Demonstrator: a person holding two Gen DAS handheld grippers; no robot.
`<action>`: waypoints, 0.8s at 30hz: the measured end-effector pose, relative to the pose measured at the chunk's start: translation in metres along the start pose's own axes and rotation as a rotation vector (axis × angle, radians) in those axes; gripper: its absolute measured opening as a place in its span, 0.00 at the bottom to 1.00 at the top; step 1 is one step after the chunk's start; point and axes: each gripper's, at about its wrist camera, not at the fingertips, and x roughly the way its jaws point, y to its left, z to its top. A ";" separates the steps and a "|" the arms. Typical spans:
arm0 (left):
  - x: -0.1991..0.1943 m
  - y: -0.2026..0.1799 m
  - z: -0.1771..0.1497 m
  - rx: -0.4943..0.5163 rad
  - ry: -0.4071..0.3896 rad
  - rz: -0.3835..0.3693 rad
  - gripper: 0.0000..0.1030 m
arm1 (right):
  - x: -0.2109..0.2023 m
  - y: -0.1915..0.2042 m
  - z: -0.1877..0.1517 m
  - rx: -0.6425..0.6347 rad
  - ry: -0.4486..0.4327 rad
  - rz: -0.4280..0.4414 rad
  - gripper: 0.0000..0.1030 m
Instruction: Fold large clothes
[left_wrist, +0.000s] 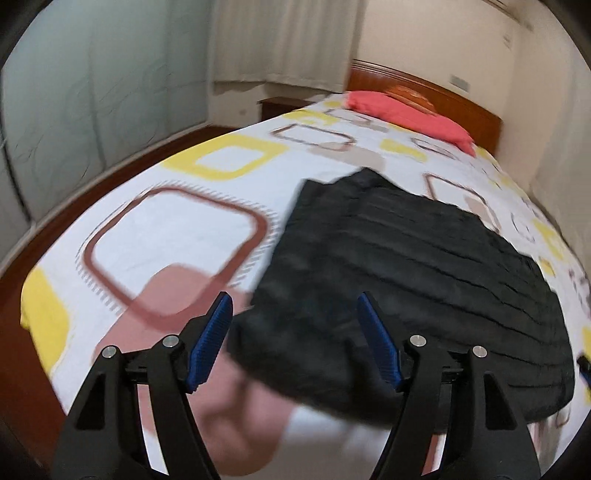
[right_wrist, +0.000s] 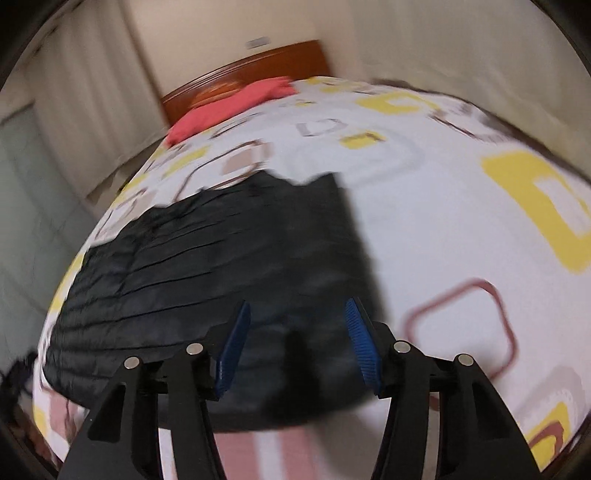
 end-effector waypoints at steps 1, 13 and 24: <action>0.003 -0.014 0.002 0.032 0.000 -0.003 0.67 | 0.004 0.016 0.001 -0.039 0.006 0.010 0.52; 0.066 -0.131 0.008 0.261 0.028 0.055 0.68 | 0.076 0.152 0.016 -0.303 0.050 -0.004 0.52; 0.101 -0.141 -0.015 0.308 0.049 0.116 0.67 | 0.128 0.157 -0.004 -0.322 0.123 -0.073 0.53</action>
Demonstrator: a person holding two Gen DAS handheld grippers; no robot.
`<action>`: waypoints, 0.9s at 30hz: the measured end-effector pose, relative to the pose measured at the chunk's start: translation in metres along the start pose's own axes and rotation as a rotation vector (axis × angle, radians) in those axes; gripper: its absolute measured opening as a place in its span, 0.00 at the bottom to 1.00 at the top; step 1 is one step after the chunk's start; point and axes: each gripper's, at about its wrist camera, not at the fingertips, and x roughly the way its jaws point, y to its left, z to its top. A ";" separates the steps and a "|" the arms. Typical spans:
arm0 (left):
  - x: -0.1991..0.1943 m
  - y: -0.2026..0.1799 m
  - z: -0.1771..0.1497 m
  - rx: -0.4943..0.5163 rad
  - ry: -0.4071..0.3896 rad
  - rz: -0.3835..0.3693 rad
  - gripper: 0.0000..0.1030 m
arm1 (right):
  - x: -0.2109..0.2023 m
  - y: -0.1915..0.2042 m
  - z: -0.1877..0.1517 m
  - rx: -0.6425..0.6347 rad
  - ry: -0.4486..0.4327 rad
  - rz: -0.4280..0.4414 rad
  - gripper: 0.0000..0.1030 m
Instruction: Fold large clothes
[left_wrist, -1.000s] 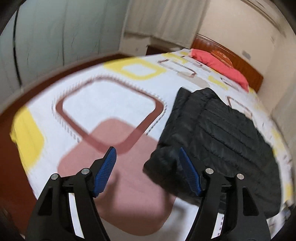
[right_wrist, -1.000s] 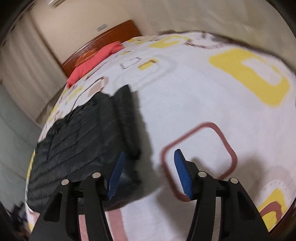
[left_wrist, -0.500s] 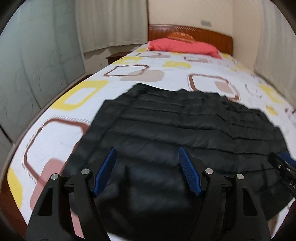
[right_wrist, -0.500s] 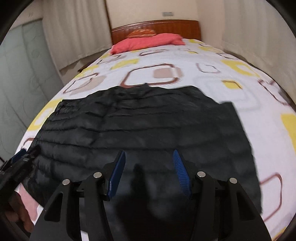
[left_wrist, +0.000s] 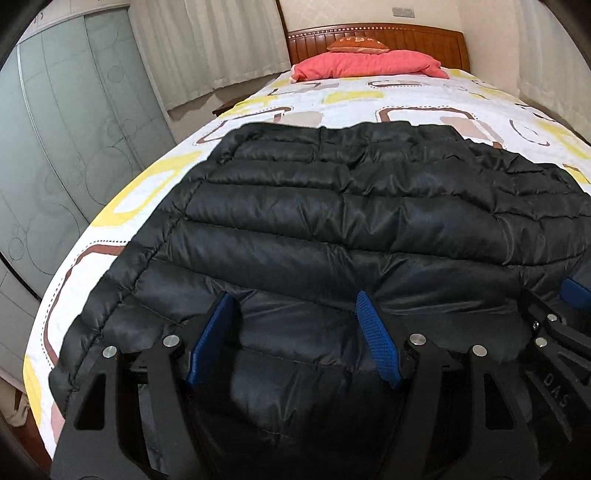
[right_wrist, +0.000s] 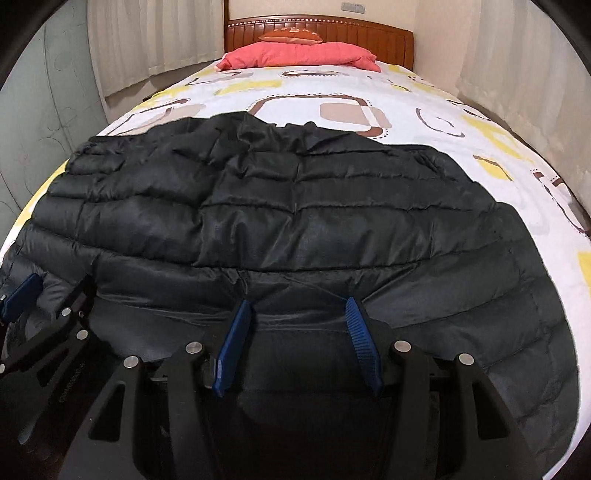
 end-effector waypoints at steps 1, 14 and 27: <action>-0.002 0.000 0.001 0.003 0.002 -0.001 0.66 | -0.001 0.001 0.000 -0.001 -0.002 -0.002 0.53; 0.007 -0.007 0.030 0.022 0.018 -0.015 0.58 | 0.008 0.000 0.026 0.027 -0.004 -0.005 0.53; 0.014 0.011 0.022 -0.065 0.004 -0.055 0.58 | 0.011 -0.006 0.016 0.033 -0.051 -0.025 0.54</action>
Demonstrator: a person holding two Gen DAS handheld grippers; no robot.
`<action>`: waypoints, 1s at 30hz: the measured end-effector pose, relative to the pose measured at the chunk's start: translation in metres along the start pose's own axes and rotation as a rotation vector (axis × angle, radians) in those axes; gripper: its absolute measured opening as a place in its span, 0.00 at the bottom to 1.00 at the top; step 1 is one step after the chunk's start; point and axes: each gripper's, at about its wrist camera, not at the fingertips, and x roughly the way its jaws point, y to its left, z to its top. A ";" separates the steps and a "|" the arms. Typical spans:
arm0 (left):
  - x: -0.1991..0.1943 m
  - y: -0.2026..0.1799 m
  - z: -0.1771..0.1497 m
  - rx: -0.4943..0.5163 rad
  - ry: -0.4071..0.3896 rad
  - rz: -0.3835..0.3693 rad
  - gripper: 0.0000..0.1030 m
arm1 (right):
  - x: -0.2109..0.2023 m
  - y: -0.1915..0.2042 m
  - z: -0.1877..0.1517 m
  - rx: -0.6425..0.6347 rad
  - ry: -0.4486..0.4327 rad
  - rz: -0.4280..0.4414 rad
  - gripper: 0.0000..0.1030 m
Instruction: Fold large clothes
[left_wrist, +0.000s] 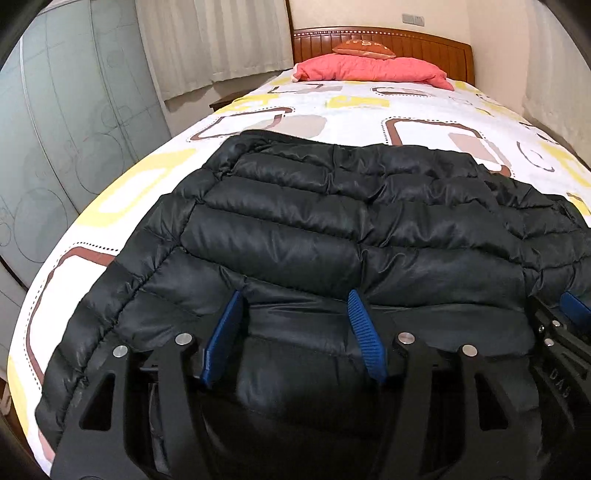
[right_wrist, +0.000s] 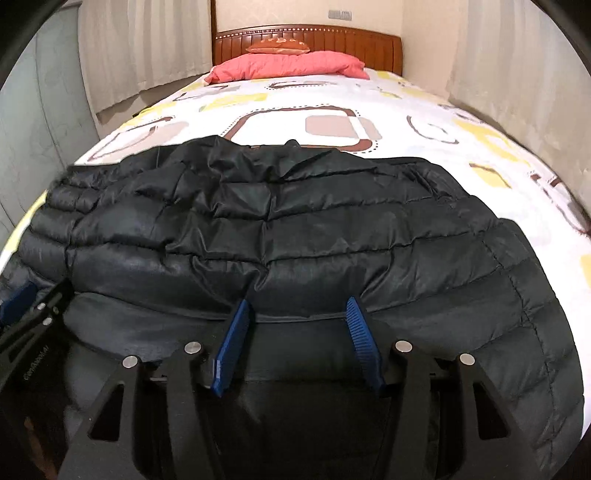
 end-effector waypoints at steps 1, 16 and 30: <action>0.001 0.000 0.000 -0.002 -0.001 -0.001 0.58 | 0.000 0.001 0.000 -0.001 -0.004 -0.003 0.54; -0.021 0.028 0.000 -0.087 0.000 -0.049 0.58 | -0.015 -0.006 -0.001 0.028 -0.047 0.009 0.55; -0.028 0.109 0.005 -0.308 0.029 -0.018 0.59 | -0.047 -0.097 -0.002 0.224 -0.056 -0.036 0.55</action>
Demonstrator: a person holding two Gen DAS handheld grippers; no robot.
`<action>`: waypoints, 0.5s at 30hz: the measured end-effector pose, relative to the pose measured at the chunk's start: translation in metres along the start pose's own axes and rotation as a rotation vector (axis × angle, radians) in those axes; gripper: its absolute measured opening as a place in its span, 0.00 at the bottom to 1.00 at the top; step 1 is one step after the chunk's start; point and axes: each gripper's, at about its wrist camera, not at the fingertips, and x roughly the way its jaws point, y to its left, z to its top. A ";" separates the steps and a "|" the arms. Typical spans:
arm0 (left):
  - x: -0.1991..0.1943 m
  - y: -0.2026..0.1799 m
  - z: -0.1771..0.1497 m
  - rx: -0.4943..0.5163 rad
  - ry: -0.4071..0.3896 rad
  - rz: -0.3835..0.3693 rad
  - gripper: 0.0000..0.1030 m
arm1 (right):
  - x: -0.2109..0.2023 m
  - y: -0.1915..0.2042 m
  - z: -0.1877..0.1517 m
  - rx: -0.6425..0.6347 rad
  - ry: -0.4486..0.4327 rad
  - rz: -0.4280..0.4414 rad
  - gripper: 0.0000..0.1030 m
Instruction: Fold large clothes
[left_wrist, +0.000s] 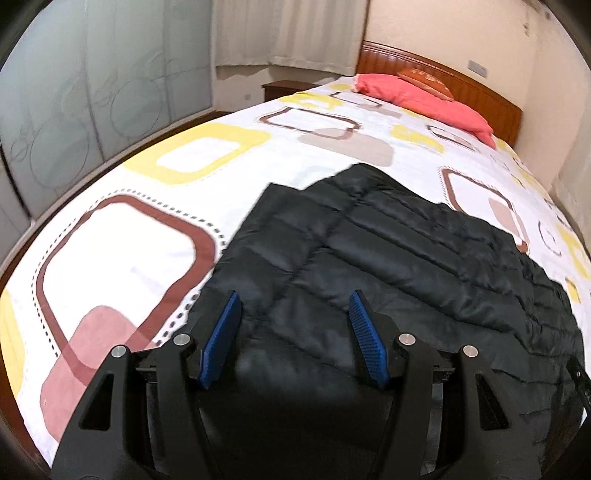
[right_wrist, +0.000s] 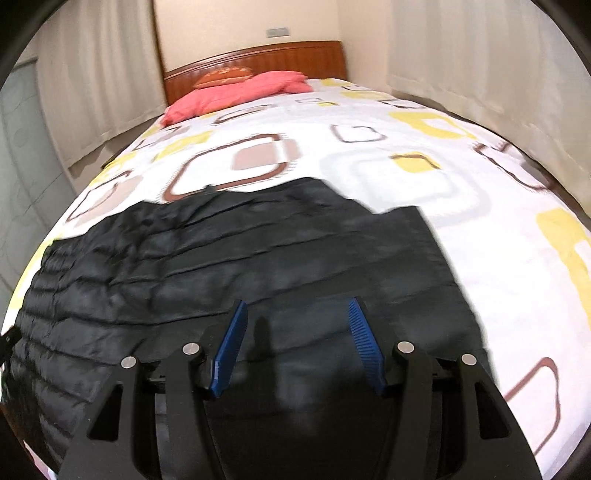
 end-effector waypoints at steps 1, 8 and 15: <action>-0.001 0.004 0.000 -0.013 0.000 -0.002 0.59 | -0.001 -0.007 0.000 0.013 -0.001 -0.004 0.55; 0.003 0.044 0.007 -0.143 0.020 -0.005 0.67 | -0.006 -0.067 0.005 0.135 0.005 -0.021 0.68; 0.016 0.074 0.004 -0.247 0.072 -0.069 0.71 | 0.010 -0.107 0.000 0.261 0.067 0.035 0.68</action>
